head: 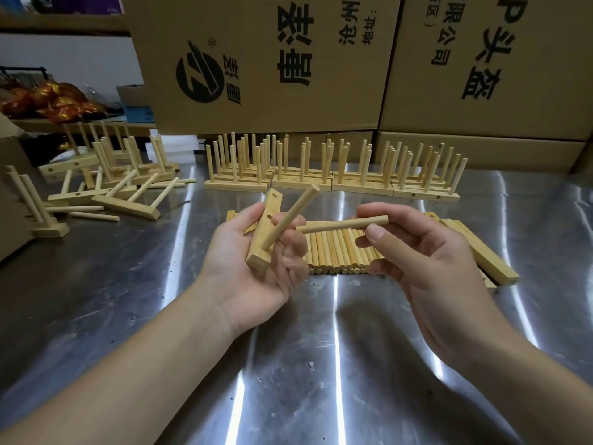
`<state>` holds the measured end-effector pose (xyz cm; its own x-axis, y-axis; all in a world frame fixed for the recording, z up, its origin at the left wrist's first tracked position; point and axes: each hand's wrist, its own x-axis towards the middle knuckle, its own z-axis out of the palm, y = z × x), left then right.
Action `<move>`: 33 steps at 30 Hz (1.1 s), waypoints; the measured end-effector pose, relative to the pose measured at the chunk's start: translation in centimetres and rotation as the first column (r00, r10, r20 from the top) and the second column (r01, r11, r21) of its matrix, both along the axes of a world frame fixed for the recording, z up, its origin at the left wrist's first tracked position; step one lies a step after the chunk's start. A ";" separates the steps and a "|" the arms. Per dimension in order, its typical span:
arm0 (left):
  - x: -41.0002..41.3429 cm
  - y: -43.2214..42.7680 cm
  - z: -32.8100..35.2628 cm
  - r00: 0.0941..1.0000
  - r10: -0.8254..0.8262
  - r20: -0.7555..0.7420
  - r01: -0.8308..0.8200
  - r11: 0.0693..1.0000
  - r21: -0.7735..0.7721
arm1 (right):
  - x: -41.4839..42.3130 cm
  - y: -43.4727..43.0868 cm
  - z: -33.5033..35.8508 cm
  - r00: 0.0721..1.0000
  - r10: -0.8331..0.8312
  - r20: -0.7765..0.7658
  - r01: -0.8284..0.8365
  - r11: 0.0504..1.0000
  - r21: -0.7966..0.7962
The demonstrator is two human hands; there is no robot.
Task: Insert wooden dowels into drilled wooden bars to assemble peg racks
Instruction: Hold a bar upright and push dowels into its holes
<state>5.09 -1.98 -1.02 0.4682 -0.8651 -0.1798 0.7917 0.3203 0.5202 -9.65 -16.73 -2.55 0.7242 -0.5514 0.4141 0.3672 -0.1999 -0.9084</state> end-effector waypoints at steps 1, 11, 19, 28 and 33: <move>0.0 0.0 0.0 1.000 0.005 0.001 -0.005 1.000 0.002 | 0.0 0.0 0.0 1.000 0.005 -0.002 -0.005 1.000 -0.007; -0.3 -0.4 0.2 0.937 -0.050 0.347 0.013 0.994 0.109 | -0.2 -0.1 -0.1 0.958 0.075 -0.276 -0.148 0.955 -0.257; -0.2 -0.4 -0.2 0.752 -0.107 0.650 0.014 0.989 0.146 | -0.4 -1.5 0.6 0.977 -0.070 -0.202 0.000 0.945 -0.327; -1.1 -0.5 -1.2 0.594 -0.250 0.764 0.151 0.968 0.199 | -1.0 0.1 0.9 0.977 -0.116 -0.178 0.013 0.866 -0.499; -1.1 -0.4 -1.6 0.574 -0.273 0.772 0.172 0.962 0.213 | -1.2 0.8 1.0 0.973 -0.183 -0.143 0.054 0.778 -0.625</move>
